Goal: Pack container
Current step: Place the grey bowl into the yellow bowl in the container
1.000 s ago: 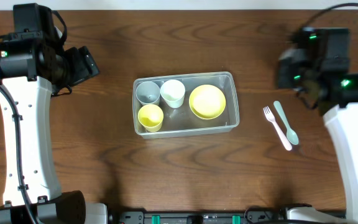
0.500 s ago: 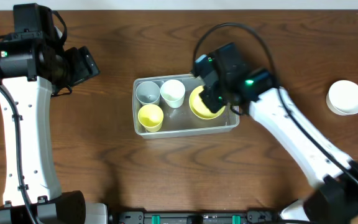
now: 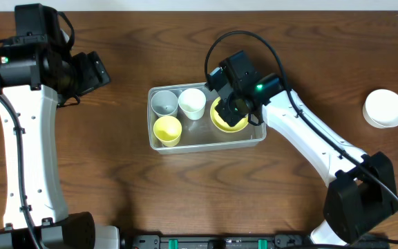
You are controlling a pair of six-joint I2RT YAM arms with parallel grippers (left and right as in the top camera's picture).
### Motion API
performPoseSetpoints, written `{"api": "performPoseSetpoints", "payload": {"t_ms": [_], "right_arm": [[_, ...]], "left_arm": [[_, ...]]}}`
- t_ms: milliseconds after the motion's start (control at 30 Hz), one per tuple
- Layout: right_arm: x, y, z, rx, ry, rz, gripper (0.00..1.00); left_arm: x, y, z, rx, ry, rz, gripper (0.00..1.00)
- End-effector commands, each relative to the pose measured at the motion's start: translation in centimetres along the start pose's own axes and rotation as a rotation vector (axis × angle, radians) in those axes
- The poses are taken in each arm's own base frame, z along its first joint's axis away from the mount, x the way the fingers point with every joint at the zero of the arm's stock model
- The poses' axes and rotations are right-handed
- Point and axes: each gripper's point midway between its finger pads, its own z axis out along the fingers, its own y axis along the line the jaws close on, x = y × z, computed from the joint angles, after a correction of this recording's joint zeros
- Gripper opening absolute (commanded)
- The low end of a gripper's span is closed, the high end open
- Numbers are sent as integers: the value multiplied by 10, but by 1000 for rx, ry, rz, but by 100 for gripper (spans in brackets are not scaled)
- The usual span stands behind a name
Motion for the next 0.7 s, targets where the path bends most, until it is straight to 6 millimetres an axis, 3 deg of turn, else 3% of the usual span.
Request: {"api": "performPoseSetpoints", "payload": {"t_ms": [0,233,367,667], "right_arm": [[1,1,3,2,8,-18,40],[1,1,3,2,9,-16,52],[1,-1,3,10,8,4,52],[-9,-57,-38,155,-87,271,50]], "left_arm": [[3,2,-1,-1,7,-5,89],[3,2,-1,-1,8,-5,89],[4,2,-1,-2,10,-5,89],[4,2,-1,-2,10,-1,89]]}}
